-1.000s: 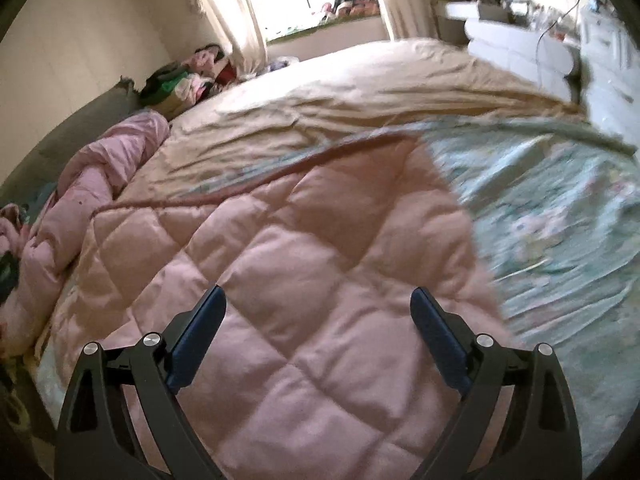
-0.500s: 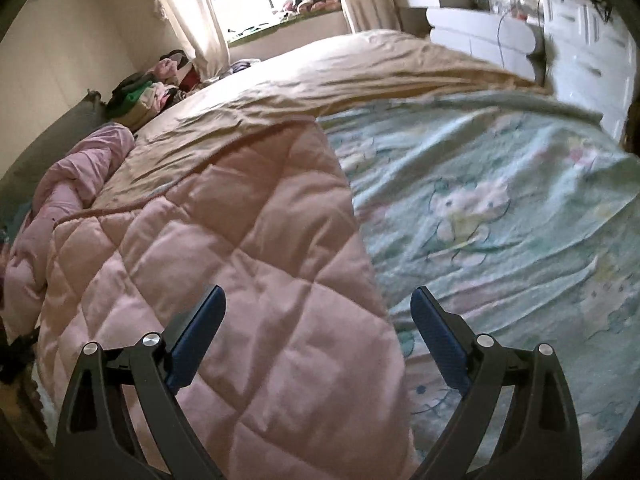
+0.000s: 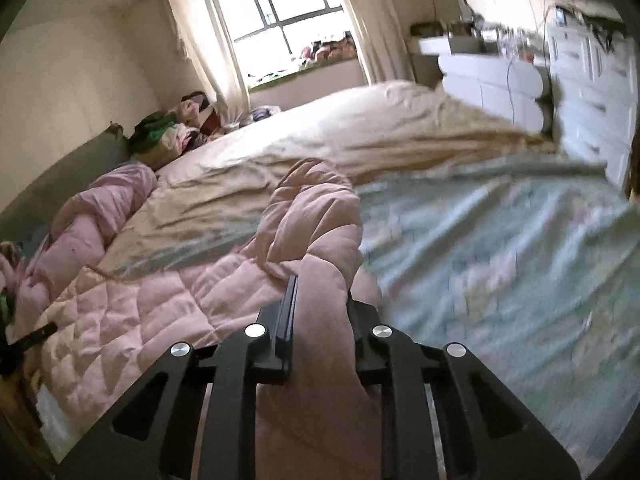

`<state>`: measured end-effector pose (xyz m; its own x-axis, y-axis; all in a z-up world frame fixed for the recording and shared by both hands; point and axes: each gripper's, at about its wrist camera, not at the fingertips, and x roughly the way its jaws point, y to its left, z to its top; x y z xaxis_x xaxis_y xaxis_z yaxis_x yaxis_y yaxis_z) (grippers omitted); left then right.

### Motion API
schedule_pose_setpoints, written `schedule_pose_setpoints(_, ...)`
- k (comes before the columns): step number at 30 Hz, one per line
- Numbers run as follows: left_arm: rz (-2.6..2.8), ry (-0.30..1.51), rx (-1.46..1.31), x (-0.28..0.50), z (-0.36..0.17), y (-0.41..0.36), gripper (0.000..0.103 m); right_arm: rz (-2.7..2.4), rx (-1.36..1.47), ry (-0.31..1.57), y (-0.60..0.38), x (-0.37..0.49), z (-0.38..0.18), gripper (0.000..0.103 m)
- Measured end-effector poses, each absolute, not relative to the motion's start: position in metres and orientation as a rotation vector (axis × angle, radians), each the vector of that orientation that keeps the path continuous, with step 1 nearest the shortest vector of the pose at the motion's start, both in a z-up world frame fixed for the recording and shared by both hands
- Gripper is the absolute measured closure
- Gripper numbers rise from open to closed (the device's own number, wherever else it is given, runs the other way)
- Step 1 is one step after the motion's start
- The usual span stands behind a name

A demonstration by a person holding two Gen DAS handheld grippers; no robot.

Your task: Fold large clothes

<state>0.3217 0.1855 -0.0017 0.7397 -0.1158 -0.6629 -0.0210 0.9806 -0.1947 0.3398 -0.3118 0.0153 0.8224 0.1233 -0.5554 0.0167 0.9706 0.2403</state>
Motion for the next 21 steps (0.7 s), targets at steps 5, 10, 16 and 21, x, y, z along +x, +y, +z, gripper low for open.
schedule_pose_setpoints(5, 0.001, 0.785, -0.180, 0.346, -0.016, 0.185, 0.090, -0.012, 0.184, 0.660, -0.302, 0.376, 0.001, 0.086)
schedule_pose_setpoints(10, 0.012, 0.805, -0.189, 0.350, -0.036, 0.188, 0.088, -0.058, 0.219, 0.725, -0.307, 0.391, -0.034, 0.086)
schedule_pose_setpoints(16, 0.018, 0.828, -0.198, 0.353, -0.051, 0.189, 0.084, -0.076, 0.243, 0.779, -0.310, 0.393, -0.062, 0.085)
schedule_pose_setpoints(21, 0.024, 0.841, -0.195, 0.356, -0.057, 0.189, 0.082, -0.079, 0.236, 0.808, -0.309, 0.394, -0.072, 0.081)
